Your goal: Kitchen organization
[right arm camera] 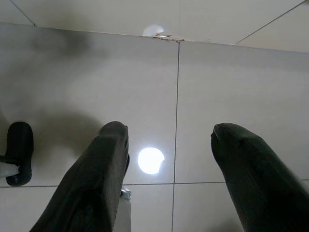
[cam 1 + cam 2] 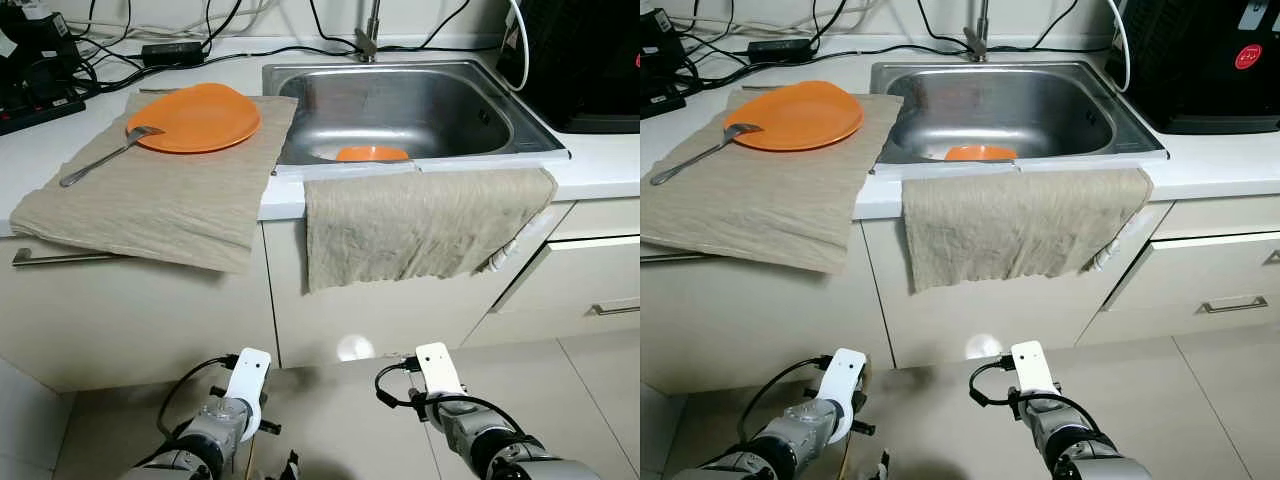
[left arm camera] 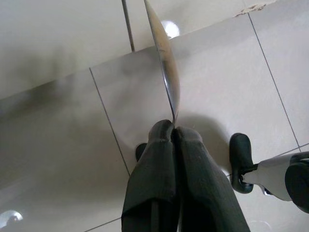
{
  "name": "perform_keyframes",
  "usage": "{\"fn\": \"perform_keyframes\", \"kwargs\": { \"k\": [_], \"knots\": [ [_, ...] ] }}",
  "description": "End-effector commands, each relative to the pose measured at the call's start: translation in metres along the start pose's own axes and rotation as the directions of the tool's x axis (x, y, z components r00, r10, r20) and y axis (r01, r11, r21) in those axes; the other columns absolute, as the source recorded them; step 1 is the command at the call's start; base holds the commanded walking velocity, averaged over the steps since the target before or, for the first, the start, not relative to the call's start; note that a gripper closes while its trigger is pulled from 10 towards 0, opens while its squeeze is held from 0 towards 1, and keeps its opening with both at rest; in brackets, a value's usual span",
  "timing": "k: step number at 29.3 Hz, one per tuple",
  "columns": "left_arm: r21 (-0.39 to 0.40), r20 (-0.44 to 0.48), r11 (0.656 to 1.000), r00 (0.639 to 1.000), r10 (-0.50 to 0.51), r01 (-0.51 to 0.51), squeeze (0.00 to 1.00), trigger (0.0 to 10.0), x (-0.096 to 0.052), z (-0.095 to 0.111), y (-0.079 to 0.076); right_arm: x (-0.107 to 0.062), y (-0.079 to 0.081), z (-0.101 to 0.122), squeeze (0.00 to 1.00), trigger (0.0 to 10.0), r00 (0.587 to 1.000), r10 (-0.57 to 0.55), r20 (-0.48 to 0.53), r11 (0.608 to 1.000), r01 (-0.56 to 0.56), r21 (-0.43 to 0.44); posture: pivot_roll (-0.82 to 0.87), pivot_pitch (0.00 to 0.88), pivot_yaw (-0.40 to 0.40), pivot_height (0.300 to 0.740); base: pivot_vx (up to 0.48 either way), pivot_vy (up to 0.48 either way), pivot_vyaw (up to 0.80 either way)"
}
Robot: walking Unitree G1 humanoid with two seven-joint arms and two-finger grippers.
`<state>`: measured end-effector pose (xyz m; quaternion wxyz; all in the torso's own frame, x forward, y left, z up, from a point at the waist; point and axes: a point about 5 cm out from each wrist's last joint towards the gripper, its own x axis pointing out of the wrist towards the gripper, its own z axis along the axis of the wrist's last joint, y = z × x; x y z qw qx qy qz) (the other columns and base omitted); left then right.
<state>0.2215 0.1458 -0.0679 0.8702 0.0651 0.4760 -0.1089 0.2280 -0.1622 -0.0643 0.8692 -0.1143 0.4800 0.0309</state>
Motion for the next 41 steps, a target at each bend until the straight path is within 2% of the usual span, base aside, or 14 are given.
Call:
{"fn": "perform_keyframes", "kwargs": {
  "k": [1, 13, 24, 26, 27, 28, 29, 30, 31, 34, 37, 38, 40, 41],
  "knots": [
    [0.015, -0.014, 1.0, 1.0, -0.007, 0.007, 0.0, 10.0, 0.0, -0.005, -0.003, 0.0, -0.003, -0.003, 0.0, 10.0, 1.0, -0.005, -0.01, 1.0, 0.005, -0.002, 0.02, 0.0, 0.0, 0.74, 0.0, 0.0, 0.0],
    [0.002, 0.005, 1.0, 1.0, -0.008, 0.008, 0.0, 10.0, 0.0, -0.002, -0.002, 0.0, -0.003, -0.002, 0.0, 10.0, 1.0, -0.005, -0.009, 1.0, 0.005, 0.008, 0.02, 0.0, 0.0, 0.74, 0.0, 0.0, 0.0],
    [-0.159, 0.286, 0.986, 0.958, -0.012, 0.06, 0.0, 10.0, -0.004, 0.017, -0.005, -0.001, -0.003, 0.012, 0.0, 10.0, 0.986, -0.01, 0.165, 1.0, 0.006, 0.025, 0.03, 0.0, -0.004, 0.74, 0.0, 0.0, 0.0],
    [-0.162, 0.511, 0.982, 0.86, -0.004, 0.1, 0.0, 10.0, -0.016, 0.094, 0.007, -0.005, -0.011, 0.043, 0.0, 10.0, 0.96, -0.021, 0.278, 0.998, 0.005, 0.056, 0.03, 0.0, -0.006, 0.74, 0.0, 0.0, 0.0],
    [-0.162, 0.511, 0.982, 0.86, -0.004, 0.1, 0.0, 10.0, -0.016, 0.094, 0.007, -0.005, -0.011, 0.043, 0.0, 10.0, 0.96, -0.021, 0.278, 0.998, 0.005, 0.056, 0.03, 0.0, -0.006, 0.74, 0.0, 0.0, 0.0],
    [-0.152, 0.578, 0.982, 0.816, -0.004, 0.112, 0.0, 10.0, -0.023, 0.118, 0.01, -0.007, -0.014, 0.055, 0.0, 10.0, 0.948, -0.026, 0.316, 0.998, 0.006, 0.065, 0.03, 0.0, -0.007, 0.74, 0.0, 0.0, 0.0],
    [-0.148, 0.686, 0.98, 0.728, 0.004, 0.134, 0.0, 10.0, -0.039, 0.152, 0.013, -0.011, -0.016, 0.073, 0.0, 10.0, 0.921, -0.046, 0.388, 0.997, 0.02, 0.073, 0.03, 0.0, -0.008, 0.74, 0.0, 0.0, 0.0],
    [-0.148, 0.686, 0.98, 0.728, 0.004, 0.134, 0.0, 10.0, -0.039, 0.152, 0.013, -0.011, -0.016, 0.073, 0.0, 10.0, 0.921, -0.046, 0.388, 0.997, 0.02, 0.073, 0.03, 0.0, -0.008, 0.74, 0.0, 0.0, 0.0],
    [-0.136, 0.755, 0.981, 0.655, 0.011, 0.14, 0.0, 10.0, -0.053, 0.172, 0.013, -0.016, -0.019, 0.086, 0.0, 10.0, 0.895, -0.067, 0.441, 0.996, 0.036, 0.079, 0.03, 0.0, -0.009, 0.74, 0.0, 0.0, 0.0],
    [-0.124, 0.799, 0.981, 0.601, 0.011, 0.147, 0.0, 10.0, -0.064, 0.187, 0.012, -0.021, -0.022, 0.101, 0.0, 10.0, 0.862, -0.08, 0.501, 0.995, 0.042, 0.088, 0.03, 0.0, -0.009, 0.74, 0.0, 0.0, 0.0],
    [-0.108, 0.84, 0.982, 0.543, 0.006, 0.156, 0.0, 10.0, -0.077, 0.204, 0.011, -0.031, -0.025, 0.123, 0.0, 10.0, 0.802, -0.097, 0.59, 0.994, 0.053, 0.091, 0.02, 0.0, -0.009, 0.74, 0.0, 0.0, 0.0],
    [-0.086, 0.862, 0.982, 0.507, -0.011, 0.167, 0.0, 10.0, -0.087, 0.215, 0.009, -0.042, -0.026, 0.142, 0.0, 10.0, 0.751, -0.098, 0.653, 0.994, 0.046, 0.096, 0.03, 0.0, -0.008, 0.74, 0.0, 0.0, 0.0],
    [-0.072, 0.867, 0.981, 0.498, -0.026, 0.178, 0.0, 10.0, -0.091, 0.218, 0.008, -0.048, -0.026, 0.152, 0.0, 10.0, 0.725, -0.091, 0.683, 0.995, 0.035, 0.096, 0.03, 0.0, -0.008, 0.74, 0.0, 0.0, 0.0],
    [-0.055, 0.838, 0.98, 0.543, -0.06, 0.194, 0.0, 10.0, -0.087, 0.214, 0.005, -0.048, -0.023, 0.154, 0.0, 10.0, 0.727, -0.076, 0.682, 0.996, 0.02, 0.089, 0.03, 0.0, -0.01, 0.74, 0.0, 0.0, 0.0]
  ]
}}
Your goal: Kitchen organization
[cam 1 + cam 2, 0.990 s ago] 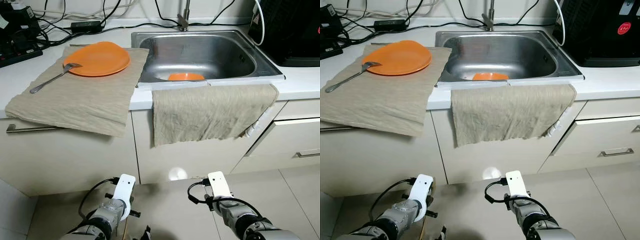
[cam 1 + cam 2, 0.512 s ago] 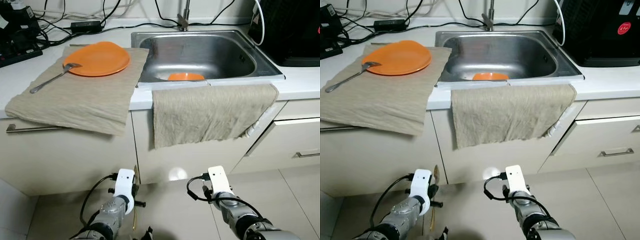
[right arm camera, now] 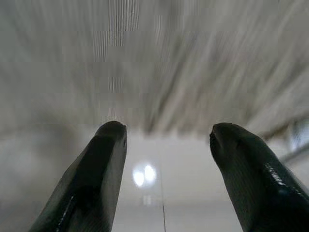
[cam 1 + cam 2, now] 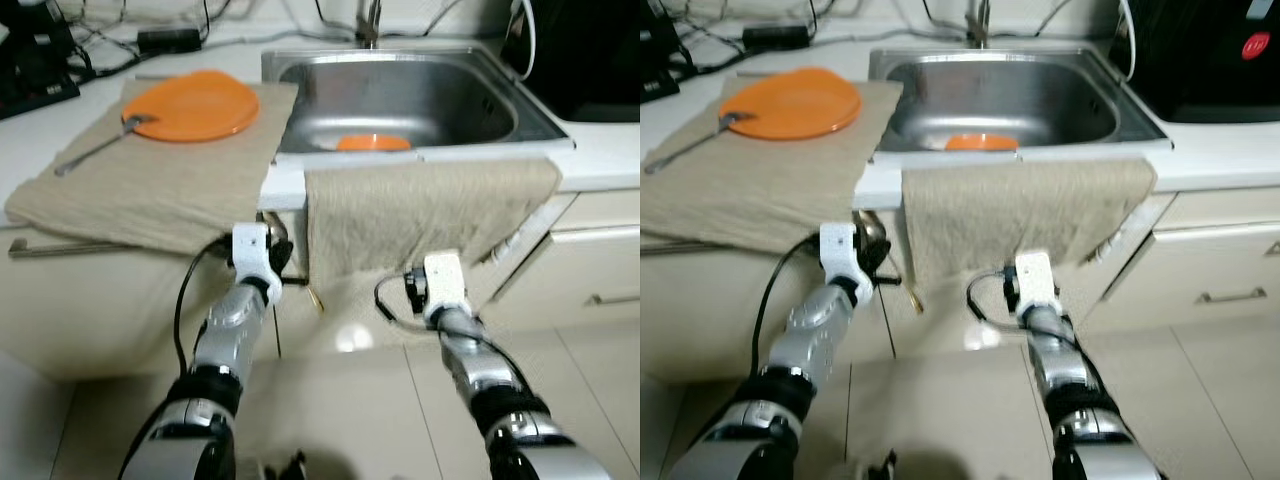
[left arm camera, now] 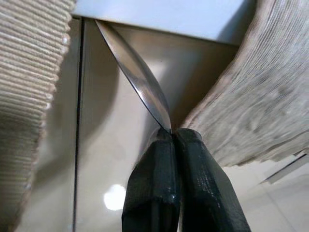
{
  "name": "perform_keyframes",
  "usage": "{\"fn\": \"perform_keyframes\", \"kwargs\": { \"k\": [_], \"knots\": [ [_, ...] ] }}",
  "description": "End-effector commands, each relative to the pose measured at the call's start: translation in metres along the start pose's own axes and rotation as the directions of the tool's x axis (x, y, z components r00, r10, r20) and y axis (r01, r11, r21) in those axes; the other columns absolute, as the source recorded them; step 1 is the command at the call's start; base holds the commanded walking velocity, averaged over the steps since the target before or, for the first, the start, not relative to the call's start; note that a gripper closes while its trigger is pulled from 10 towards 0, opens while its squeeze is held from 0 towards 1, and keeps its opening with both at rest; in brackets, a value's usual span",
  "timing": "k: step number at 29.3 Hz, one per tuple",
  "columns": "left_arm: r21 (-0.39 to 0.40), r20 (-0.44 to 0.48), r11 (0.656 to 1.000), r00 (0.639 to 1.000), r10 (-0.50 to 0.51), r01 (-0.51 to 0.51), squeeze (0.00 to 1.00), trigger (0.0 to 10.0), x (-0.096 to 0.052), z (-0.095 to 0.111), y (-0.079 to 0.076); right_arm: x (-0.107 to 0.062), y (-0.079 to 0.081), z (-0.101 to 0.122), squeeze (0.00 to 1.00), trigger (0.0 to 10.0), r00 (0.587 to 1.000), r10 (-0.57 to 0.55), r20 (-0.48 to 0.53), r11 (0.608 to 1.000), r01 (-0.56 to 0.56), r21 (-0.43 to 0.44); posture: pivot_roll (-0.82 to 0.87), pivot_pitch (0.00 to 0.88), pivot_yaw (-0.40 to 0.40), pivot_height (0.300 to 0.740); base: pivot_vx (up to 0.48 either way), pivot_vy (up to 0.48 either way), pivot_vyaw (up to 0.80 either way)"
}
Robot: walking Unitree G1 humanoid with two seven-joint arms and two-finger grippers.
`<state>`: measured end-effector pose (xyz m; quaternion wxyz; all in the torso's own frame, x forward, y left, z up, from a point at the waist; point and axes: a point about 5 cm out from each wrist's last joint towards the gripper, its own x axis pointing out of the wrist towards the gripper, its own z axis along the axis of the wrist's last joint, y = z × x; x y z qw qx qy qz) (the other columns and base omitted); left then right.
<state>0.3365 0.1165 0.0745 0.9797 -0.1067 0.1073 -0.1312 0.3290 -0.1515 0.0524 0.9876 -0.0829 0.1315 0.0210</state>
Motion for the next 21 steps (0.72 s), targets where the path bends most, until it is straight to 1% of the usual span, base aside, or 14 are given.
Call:
{"fn": "perform_keyframes", "kwargs": {
  "k": [1, 2, 3, 4, 5, 6, 7, 9, 10, 11, 15, 16, 18, 21],
  "knots": [
    [0.067, 0.122, 0.995, 0.989, -0.078, 0.07, 0.0, 10.0, 0.005, 0.042, -0.009, 0.003, 0.005, 0.008, 0.0, 10.0, 1.0, 0.027, 0.009, 1.0, -0.028, 0.013, 0.03, 0.0, -0.01, 0.74, 0.0, 0.0, 0.0],
    [0.066, 0.093, 0.995, 0.992, -0.084, 0.078, 0.0, 10.0, 0.005, 0.038, -0.009, 0.002, 0.005, 0.007, 0.0, 10.0, 0.999, 0.032, 0.002, 0.999, -0.032, 0.011, 0.03, 0.0, -0.01, 0.74, 0.0, 0.0, 0.0],
    [0.088, -0.001, 0.992, 0.996, -0.091, 0.091, 0.0, 10.0, 0.004, 0.023, -0.008, 0.002, 0.007, 0.0, 0.0, 10.0, 0.999, 0.036, -0.03, 0.999, -0.036, 0.017, 0.03, 0.0, -0.01, 0.74, 0.0, 0.0, 0.0],
    [0.072, -0.119, 0.994, 0.99, -0.076, 0.085, 0.0, 10.0, 0.001, 0.0, -0.005, 0.0, 0.011, -0.01, 0.0, 10.0, 0.996, 0.051, -0.077, 0.998, -0.049, 0.027, 0.03, 0.0, -0.01, 0.74, 0.0, 0.0, 0.0],
    [0.035, -0.243, 0.996, 0.968, -0.069, 0.08, 0.0, 10.0, -0.003, -0.024, -0.002, -0.003, 0.013, -0.021, 0.0, 10.0, 0.99, 0.06, -0.126, 0.998, -0.056, 0.034, 0.04, 0.0, -0.017, 0.74, 0.0, 0.0, 0.0],
    [-0.02, -0.401, 0.999, 0.914, -0.052, 0.048, 0.0, 10.0, -0.015, -0.061, 0.002, -0.01, 0.018, -0.042, 0.0, 10.0, 0.972, 0.083, -0.218, 0.996, -0.074, 0.049, 0.05, 0.0, -0.021, 0.74, 0.0, 0.0, 0.0],
    [-0.018, -0.445, 1.0, 0.895, -0.03, 0.025, 0.0, 10.0, -0.021, -0.073, 0.005, -0.013, 0.018, -0.051, 0.0, 10.0, 0.964, 0.084, -0.252, 0.996, -0.074, 0.049, 0.05, 0.0, -0.021, 0.74, 0.0, 0.0, 0.0],
    [-0.011, -0.467, 1.0, 0.884, -0.013, 0.009, 0.0, 10.0, -0.024, -0.08, 0.007, -0.015, 0.019, -0.055, 0.0, 10.0, 0.959, 0.084, -0.272, 0.996, -0.074, 0.049, 0.05, 0.0, -0.021, 0.74, 0.0, 0.0, 0.0],
    [-0.023, -0.547, 0.999, 0.837, 0.009, -0.026, 0.0, 10.0, -0.036, -0.1, 0.009, -0.023, 0.017, -0.073, 0.0, 10.0, 0.927, 0.073, -0.367, 0.996, -0.047, 0.08, 0.05, 0.0, -0.025, 0.74, 0.0, 0.0, 0.0],
    [-0.023, -0.547, 0.999, 0.837, 0.009, -0.026, 0.0, 10.0, -0.036, -0.1, 0.009, -0.023, 0.017, -0.073, 0.0, 10.0, 0.927, 0.073, -0.367, 0.996, -0.047, 0.08, 0.05, 0.0, -0.025, 0.74, 0.0, 0.0, 0.0],
    [0.016, -0.606, 0.999, 0.794, 0.035, -0.031, 0.0, 10.0, -0.047, -0.116, 0.011, -0.028, 0.017, -0.083, 0.0, 10.0, 0.909, 0.065, -0.412, 0.997, -0.04, 0.068, 0.05, 0.0, -0.019, 0.74, 0.0, 0.0, 0.0],
    [0.029, -0.596, 0.999, 0.802, 0.036, -0.023, 0.0, 10.0, -0.047, -0.114, 0.011, -0.027, 0.018, -0.082, 0.0, 10.0, 0.913, 0.067, -0.403, 0.996, -0.04, 0.074, 0.05, 0.0, -0.018, 0.74, 0.0, 0.0, 0.0],
    [0.046, -0.507, 0.999, 0.862, 0.016, 0.009, 0.0, 10.0, -0.038, -0.099, 0.01, -0.021, 0.021, -0.068, 0.0, 10.0, 0.938, 0.075, -0.338, 0.995, -0.05, 0.081, 0.05, 0.0, -0.015, 0.74, 0.0, 0.0, 0.0],
    [0.056, -0.395, 0.998, 0.919, -0.009, 0.033, 0.0, 10.0, -0.029, -0.074, 0.01, -0.016, 0.022, -0.054, 0.0, 10.0, 0.959, 0.073, -0.273, 0.996, -0.054, 0.078, 0.05, 0.0, -0.013, 0.74, 0.0, 0.0, 0.0]
  ]
}}
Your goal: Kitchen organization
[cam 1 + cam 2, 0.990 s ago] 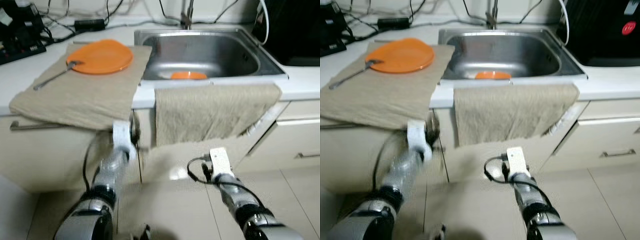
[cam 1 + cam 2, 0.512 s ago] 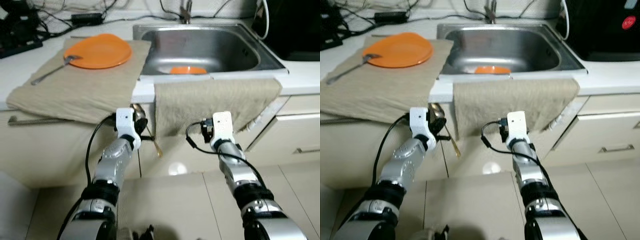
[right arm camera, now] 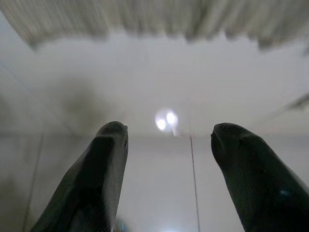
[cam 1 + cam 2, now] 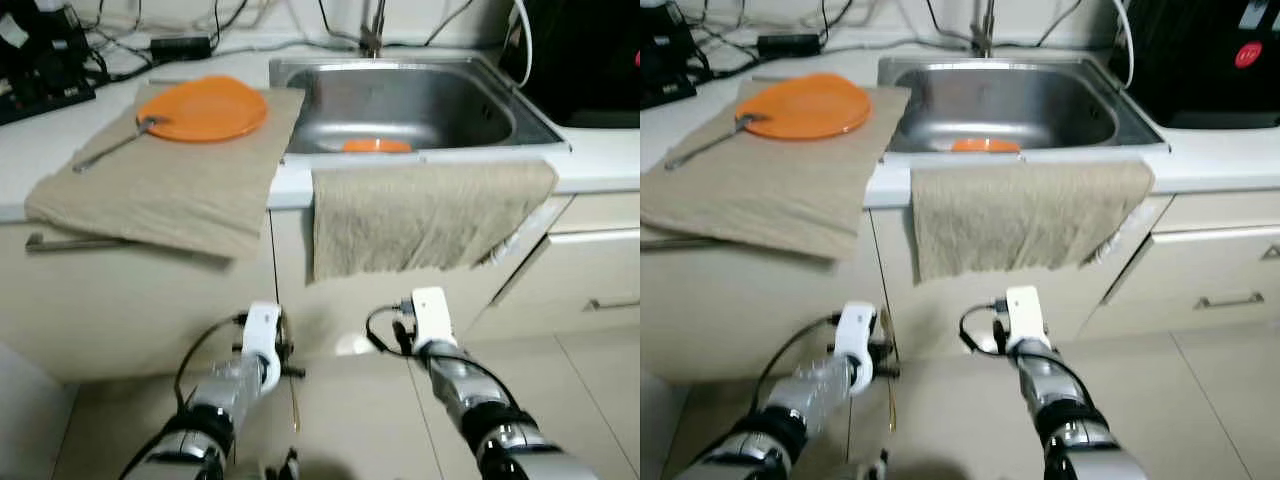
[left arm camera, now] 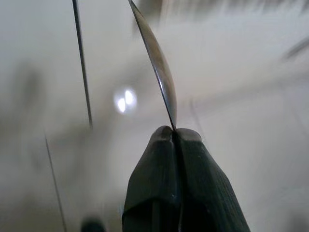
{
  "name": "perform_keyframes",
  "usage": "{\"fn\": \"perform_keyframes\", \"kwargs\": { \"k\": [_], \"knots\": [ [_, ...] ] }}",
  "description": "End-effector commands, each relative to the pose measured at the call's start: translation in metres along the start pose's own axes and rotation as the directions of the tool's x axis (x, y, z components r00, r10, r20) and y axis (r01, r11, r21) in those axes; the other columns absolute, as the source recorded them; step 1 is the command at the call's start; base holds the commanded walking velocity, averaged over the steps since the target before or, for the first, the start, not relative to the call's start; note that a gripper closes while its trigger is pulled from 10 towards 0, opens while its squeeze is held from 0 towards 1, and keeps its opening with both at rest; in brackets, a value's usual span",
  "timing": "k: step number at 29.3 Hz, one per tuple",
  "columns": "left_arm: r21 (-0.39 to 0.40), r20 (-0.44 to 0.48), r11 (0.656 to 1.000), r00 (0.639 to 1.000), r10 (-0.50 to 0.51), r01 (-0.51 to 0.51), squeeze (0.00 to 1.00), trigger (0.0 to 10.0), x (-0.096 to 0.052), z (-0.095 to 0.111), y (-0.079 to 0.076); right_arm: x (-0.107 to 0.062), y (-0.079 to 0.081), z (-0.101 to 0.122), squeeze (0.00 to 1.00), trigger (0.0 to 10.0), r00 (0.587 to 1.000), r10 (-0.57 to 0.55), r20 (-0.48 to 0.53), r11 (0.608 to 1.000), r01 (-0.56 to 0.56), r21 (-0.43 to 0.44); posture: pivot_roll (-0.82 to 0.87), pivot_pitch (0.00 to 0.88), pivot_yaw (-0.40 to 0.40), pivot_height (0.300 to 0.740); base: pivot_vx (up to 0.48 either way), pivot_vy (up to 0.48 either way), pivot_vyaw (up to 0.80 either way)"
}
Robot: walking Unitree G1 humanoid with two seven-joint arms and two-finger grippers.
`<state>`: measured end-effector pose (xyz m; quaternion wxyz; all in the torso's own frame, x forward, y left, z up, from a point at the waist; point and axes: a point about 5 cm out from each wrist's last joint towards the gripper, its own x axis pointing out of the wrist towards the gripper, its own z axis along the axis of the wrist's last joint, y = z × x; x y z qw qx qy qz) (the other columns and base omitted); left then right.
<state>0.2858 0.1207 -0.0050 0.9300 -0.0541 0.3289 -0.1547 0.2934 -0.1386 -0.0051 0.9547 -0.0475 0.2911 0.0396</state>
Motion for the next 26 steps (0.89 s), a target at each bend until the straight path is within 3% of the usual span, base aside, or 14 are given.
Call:
{"fn": "perform_keyframes", "kwargs": {
  "k": [1, 3, 7, 12, 13, 15, 18, 26],
  "knots": [
    [0.021, 0.086, 1.0, 0.996, -0.007, 0.005, 0.0, 10.0, -0.005, 0.022, 0.002, -0.001, -0.003, 0.01, 0.0, 10.0, 0.999, -0.013, 0.05, 1.0, 0.012, 0.004, 0.05, 0.0, -0.013, 0.74, 0.0, 0.0, 0.0],
    [0.005, 0.096, 1.0, 0.995, 0.008, -0.009, 0.0, 10.0, -0.015, 0.029, 0.006, -0.005, -0.009, 0.008, 0.0, 10.0, 0.999, -0.035, 0.042, 0.999, 0.035, 0.006, 0.05, 0.0, -0.014, 0.74, 0.0, 0.0, 0.0],
    [-0.005, 0.084, 0.999, 0.996, 0.041, -0.041, 0.0, 10.0, -0.035, 0.025, 0.016, -0.015, -0.023, -0.004, 0.0, 10.0, 0.997, -0.072, 0.006, 0.997, 0.072, -0.003, 0.06, 0.0, -0.019, 0.74, 0.0, 0.0, 0.0],
    [-0.042, 0.257, 0.998, 0.965, 0.06, -0.051, 0.0, 10.0, -0.053, 0.04, 0.022, -0.025, -0.037, -0.006, 0.0, 10.0, 0.997, -0.071, 0.022, 0.997, 0.071, 0.02, 0.07, 0.0, -0.021, 0.74, 0.0, 0.0, 0.0],
    [-0.042, 0.257, 0.998, 0.965, 0.06, -0.051, 0.0, 10.0, -0.053, 0.04, 0.022, -0.025, -0.037, -0.006, 0.0, 10.0, 0.997, -0.071, 0.022, 0.997, 0.071, 0.02, 0.07, 0.0, -0.021, 0.74, 0.0, 0.0, 0.0],
    [-0.019, 0.363, 0.998, 0.93, 0.06, -0.057, 0.0, 10.0, -0.072, 0.06, 0.017, -0.041, -0.035, 0.012, 0.0, 10.0, 0.993, -0.045, 0.11, 0.999, 0.046, -0.004, 0.07, 0.0, -0.019, 0.74, 0.0, 0.0, 0.0],
    [-0.01, 0.434, 0.998, 0.899, 0.058, -0.06, 0.0, 10.0, -0.086, 0.073, 0.013, -0.053, -0.031, 0.021, 0.0, 10.0, 0.988, -0.033, 0.148, 0.999, 0.036, -0.019, 0.07, 0.0, -0.017, 0.74, 0.0, 0.0, 0.0],
    [0.022, 0.631, 0.996, 0.774, 0.053, -0.087, 0.0, 10.0, -0.117, 0.117, -0.002, -0.077, -0.03, 0.055, 0.0, 10.0, 0.957, -0.063, 0.283, 0.996, 0.078, -0.041, 0.07, 0.0, -0.018, 0.74, 0.0, 0.0, 0.0]
  ]
}}
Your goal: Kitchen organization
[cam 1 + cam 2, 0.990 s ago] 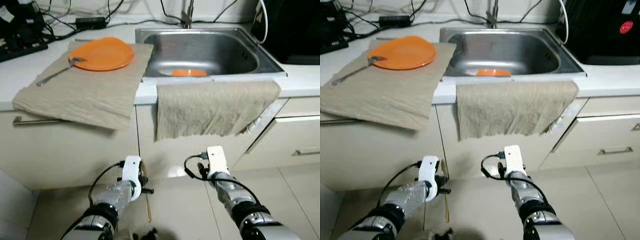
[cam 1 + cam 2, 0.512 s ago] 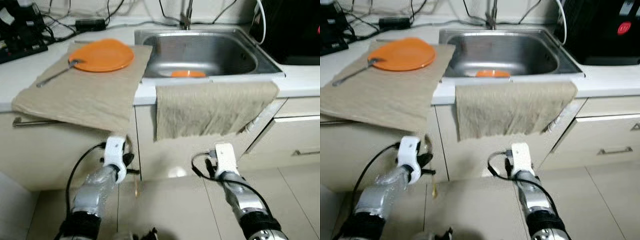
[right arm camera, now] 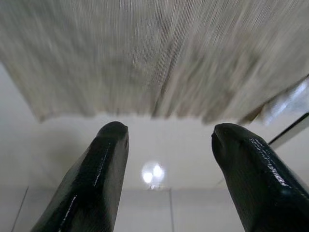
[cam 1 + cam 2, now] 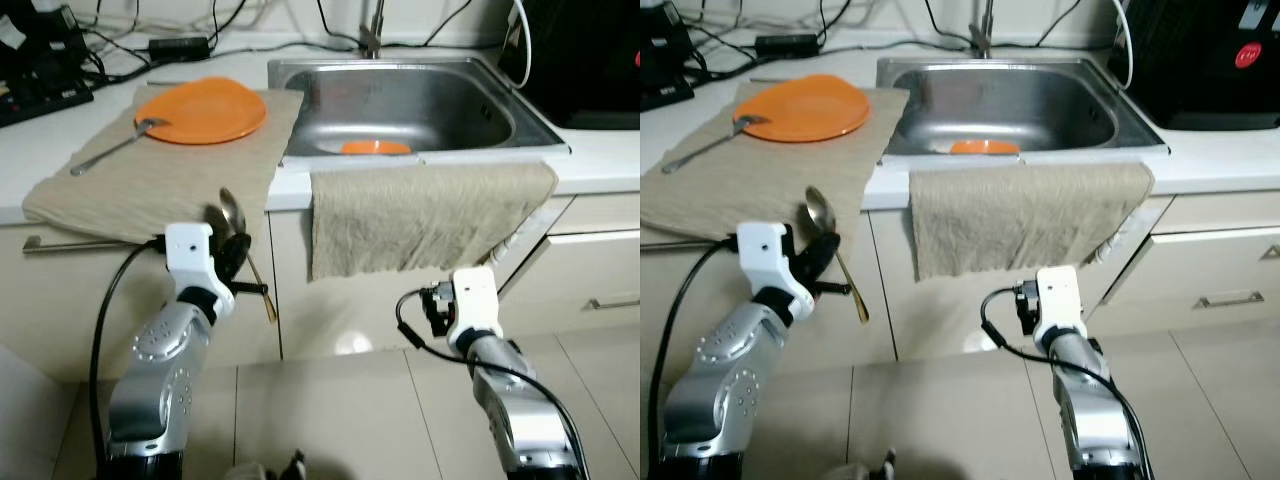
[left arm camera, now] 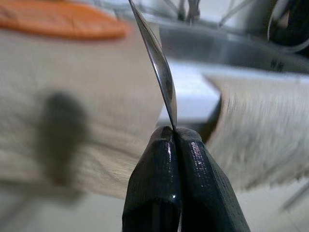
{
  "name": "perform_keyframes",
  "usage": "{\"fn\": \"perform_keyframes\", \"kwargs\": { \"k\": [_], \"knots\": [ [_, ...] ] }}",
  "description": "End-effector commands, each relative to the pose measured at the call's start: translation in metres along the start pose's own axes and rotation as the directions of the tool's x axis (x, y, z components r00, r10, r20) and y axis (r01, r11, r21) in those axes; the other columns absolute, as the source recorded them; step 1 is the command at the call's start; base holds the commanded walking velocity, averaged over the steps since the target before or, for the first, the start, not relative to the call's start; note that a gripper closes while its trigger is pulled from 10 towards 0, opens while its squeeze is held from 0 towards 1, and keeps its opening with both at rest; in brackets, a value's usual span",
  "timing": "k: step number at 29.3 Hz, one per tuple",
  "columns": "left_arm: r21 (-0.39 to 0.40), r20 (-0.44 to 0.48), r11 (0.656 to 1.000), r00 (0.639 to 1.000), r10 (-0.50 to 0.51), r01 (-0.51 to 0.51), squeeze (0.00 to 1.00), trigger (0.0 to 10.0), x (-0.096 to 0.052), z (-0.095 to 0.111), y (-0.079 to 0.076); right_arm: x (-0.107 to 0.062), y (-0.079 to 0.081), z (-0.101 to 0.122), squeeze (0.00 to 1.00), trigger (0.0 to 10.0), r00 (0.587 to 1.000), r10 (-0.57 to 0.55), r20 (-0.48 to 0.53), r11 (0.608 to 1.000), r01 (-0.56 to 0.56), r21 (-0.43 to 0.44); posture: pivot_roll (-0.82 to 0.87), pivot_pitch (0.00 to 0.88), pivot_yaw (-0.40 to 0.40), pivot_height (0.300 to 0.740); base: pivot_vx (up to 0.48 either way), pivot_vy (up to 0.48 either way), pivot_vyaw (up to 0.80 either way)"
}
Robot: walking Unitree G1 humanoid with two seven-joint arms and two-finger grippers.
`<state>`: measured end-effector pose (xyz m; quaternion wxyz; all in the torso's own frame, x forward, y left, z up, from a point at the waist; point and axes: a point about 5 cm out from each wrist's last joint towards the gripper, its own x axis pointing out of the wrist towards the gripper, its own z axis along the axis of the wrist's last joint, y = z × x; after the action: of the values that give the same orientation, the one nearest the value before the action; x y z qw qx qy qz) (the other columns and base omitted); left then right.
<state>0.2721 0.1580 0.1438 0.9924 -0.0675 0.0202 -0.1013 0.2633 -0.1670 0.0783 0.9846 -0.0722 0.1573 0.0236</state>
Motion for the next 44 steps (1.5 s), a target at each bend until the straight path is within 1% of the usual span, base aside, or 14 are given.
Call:
{"fn": "perform_keyframes", "kwargs": {
  "k": [1, 2, 4, 9, 10, 15, 16, 19, 25, 26, 33, 36, 40, 44],
  "knots": [
    [0.011, 0.075, 1.0, 0.997, -0.002, 0.001, 0.0, 10.0, 0.004, 0.018, -0.009, 0.0, 0.0, 0.017, 0.0, 10.0, 0.998, -0.03, 0.062, 1.0, 0.031, -0.003, 0.06, 0.0, -0.017, 0.74, 0.0, 0.0, 0.0],
    [0.011, 0.075, 1.0, 0.997, -0.002, 0.001, 0.0, 10.0, 0.004, 0.018, -0.009, 0.0, 0.0, 0.017, 0.0, 10.0, 0.998, -0.03, 0.062, 1.0, 0.031, -0.003, 0.06, 0.0, -0.017, 0.74, 0.0, 0.0, 0.0],
    [0.025, 0.086, 0.999, 0.996, 0.021, -0.023, 0.0, 10.0, 0.009, 0.021, -0.012, 0.005, 0.0, 0.029, 0.0, 10.0, 0.989, -0.065, 0.131, 0.998, 0.064, 0.007, 0.05, 0.0, -0.012, 0.74, 0.0, 0.0, 0.0],
    [0.032, 0.1, 0.998, 0.994, 0.051, -0.054, 0.0, 10.0, 0.02, 0.022, -0.01, 0.015, 0.003, 0.041, 0.0, 10.0, 0.98, -0.088, 0.179, 0.996, 0.081, 0.043, 0.05, 0.0, -0.005, 0.74, 0.0, 0.0, 0.0],
    [-0.011, 0.103, 0.998, 0.993, 0.062, -0.061, 0.0, 10.0, 0.031, 0.022, -0.01, 0.024, 0.005, 0.058, 0.0, 10.0, 0.962, -0.11, 0.249, 0.994, 0.101, 0.048, 0.05, 0.0, 0.002, 0.74, 0.0, 0.0, 0.0],
    [-0.058, 0.12, 0.997, 0.991, 0.049, -0.042, 0.0, 10.0, 0.043, 0.025, -0.017, 0.03, 0.012, 0.076, 0.0, 10.0, 0.94, -0.102, 0.325, 0.995, 0.096, 0.034, 0.04, 0.0, 0.005, 0.74, 0.0, 0.0, 0.0],
    [-0.081, 0.141, 0.996, 0.989, 0.047, -0.035, 0.0, 10.0, 0.046, 0.028, -0.019, 0.032, 0.014, 0.08, 0.0, 10.0, 0.934, -0.1, 0.343, 0.995, 0.096, 0.027, 0.04, 0.0, 0.005, 0.74, 0.0, 0.0, 0.0],
    [-0.085, 0.201, 0.996, 0.979, 0.038, -0.022, 0.0, 10.0, 0.055, 0.043, -0.025, 0.035, 0.019, 0.091, 0.0, 10.0, 0.918, -0.097, 0.384, 0.995, 0.091, 0.032, 0.03, 0.0, 0.012, 0.74, 0.0, 0.0, 0.0],
    [-0.026, 0.217, 1.0, 0.976, 0.009, -0.004, 0.0, 10.0, 0.06, 0.045, -0.029, 0.038, 0.021, 0.086, 0.0, 10.0, 0.919, -0.095, 0.382, 0.996, 0.085, 0.041, 0.03, 0.0, 0.02, 0.74, 0.0, 0.0, 0.0],
    [0.004, 0.205, 1.0, 0.979, 0.001, -0.002, 0.0, 10.0, 0.061, 0.043, -0.029, 0.038, 0.022, 0.08, 0.0, 10.0, 0.924, -0.093, 0.37, 0.996, 0.085, 0.038, 0.03, 0.0, 0.022, 0.74, 0.0, 0.0, 0.0],
    [0.055, 0.174, 0.998, 0.985, 0.001, -0.011, 0.0, 10.0, 0.061, 0.033, -0.028, 0.04, 0.025, 0.073, 0.0, 10.0, 0.932, -0.081, 0.354, 0.997, 0.075, 0.033, 0.04, 0.0, 0.025, 0.74, 0.0, 0.0, 0.0],
    [0.112, 0.193, 0.994, 0.981, -0.001, -0.021, 0.0, 10.0, 0.057, 0.024, -0.024, 0.041, 0.026, 0.072, 0.0, 10.0, 0.924, -0.075, 0.376, 0.997, 0.073, 0.017, 0.04, 0.0, 0.03, 0.74, 0.0, 0.0, 0.0],
    [0.264, 0.232, 0.961, 0.972, 0.019, -0.081, 0.0, 10.0, 0.042, 0.008, -0.013, 0.037, 0.027, 0.064, 0.0, 10.0, 0.911, -0.053, 0.409, 0.998, 0.065, -0.017, 0.04, 0.0, 0.036, 0.74, 0.0, 0.0, 0.0],
    [0.305, 0.255, 0.949, 0.967, -0.004, -0.077, 0.0, 10.0, 0.036, 0.007, -0.013, 0.033, 0.025, 0.06, 0.0, 10.0, 0.904, -0.056, 0.424, 0.997, 0.076, -0.029, 0.04, 0.0, 0.039, 0.74, 0.0, 0.0, 0.0]
  ]
}}
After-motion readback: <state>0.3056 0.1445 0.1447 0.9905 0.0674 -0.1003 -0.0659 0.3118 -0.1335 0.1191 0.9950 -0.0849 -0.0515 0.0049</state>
